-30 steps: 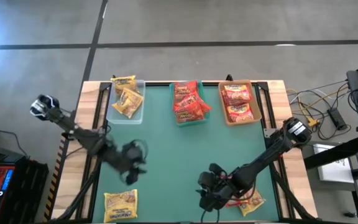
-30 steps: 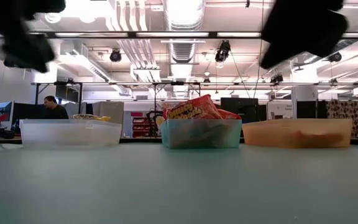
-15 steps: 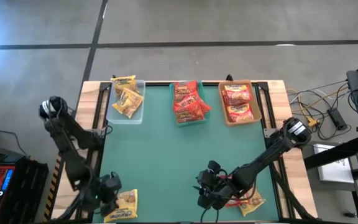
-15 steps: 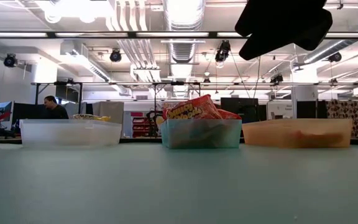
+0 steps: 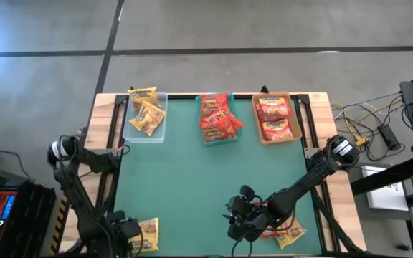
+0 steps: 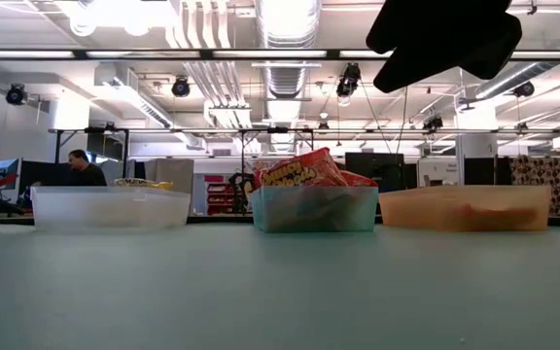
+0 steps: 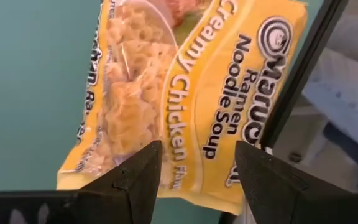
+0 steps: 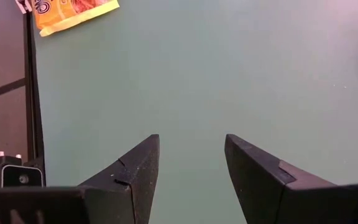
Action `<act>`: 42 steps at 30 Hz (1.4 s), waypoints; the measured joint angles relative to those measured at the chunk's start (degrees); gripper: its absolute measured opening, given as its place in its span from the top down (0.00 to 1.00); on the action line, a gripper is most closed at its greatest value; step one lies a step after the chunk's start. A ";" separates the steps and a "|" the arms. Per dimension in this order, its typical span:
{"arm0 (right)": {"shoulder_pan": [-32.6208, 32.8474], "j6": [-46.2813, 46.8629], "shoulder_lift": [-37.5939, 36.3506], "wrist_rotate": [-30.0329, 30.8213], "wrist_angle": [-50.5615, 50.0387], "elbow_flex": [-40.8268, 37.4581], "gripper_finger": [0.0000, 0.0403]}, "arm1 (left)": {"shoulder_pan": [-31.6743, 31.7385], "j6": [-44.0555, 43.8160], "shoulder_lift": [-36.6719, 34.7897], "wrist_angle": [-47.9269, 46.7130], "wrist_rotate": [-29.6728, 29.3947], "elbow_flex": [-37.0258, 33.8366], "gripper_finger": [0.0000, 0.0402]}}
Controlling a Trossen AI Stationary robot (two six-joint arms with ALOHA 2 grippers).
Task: Sort Maruchan noodles
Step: Put the yellow noodle pack into the transparent bin
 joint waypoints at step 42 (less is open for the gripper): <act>-0.28 -0.96 0.98 18.57 3.27 -0.22 0.57 | 51.08 63.37 1.73 33.28 -16.49 -8.60 0.63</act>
